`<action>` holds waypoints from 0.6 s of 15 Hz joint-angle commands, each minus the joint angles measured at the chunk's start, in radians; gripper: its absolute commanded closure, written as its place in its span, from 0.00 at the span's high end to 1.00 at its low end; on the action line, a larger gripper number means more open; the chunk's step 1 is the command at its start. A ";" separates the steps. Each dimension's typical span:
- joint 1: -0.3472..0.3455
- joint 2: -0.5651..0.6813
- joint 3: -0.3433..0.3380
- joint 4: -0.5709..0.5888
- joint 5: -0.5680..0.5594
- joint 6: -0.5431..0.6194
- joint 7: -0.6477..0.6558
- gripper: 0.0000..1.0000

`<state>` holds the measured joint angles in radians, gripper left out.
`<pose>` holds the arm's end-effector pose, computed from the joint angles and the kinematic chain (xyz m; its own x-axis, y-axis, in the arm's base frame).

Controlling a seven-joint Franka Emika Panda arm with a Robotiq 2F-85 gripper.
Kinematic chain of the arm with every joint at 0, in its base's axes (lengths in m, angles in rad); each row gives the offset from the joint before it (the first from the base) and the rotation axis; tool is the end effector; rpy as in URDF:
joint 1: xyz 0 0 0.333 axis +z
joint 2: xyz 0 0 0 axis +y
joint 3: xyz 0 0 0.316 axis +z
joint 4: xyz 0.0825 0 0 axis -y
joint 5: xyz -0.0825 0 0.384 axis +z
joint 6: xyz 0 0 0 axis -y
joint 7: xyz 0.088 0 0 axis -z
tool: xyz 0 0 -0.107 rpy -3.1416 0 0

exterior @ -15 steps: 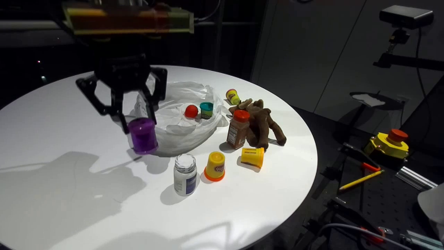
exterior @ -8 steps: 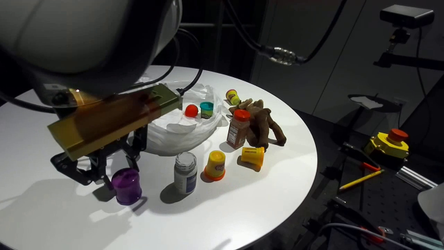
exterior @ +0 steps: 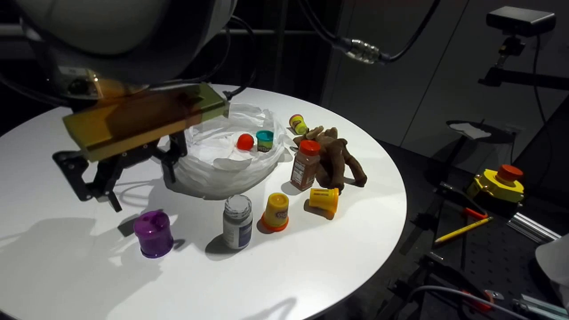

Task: Remove the contents from the white plastic bag and put them on the table one at a time

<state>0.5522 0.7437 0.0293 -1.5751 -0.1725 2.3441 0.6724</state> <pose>0.5905 0.3816 0.2045 0.9964 0.0229 0.0821 0.0172 -0.9974 0.0705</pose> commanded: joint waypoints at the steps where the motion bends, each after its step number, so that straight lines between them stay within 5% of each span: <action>1: -0.033 -0.115 -0.022 -0.047 -0.007 -0.042 0.000 1.00; 9: -0.202 -0.163 -0.075 -0.090 0.028 -0.177 0.066 1.00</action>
<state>0.4064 0.6097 -0.0334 -1.6121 -0.1655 2.1754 0.6964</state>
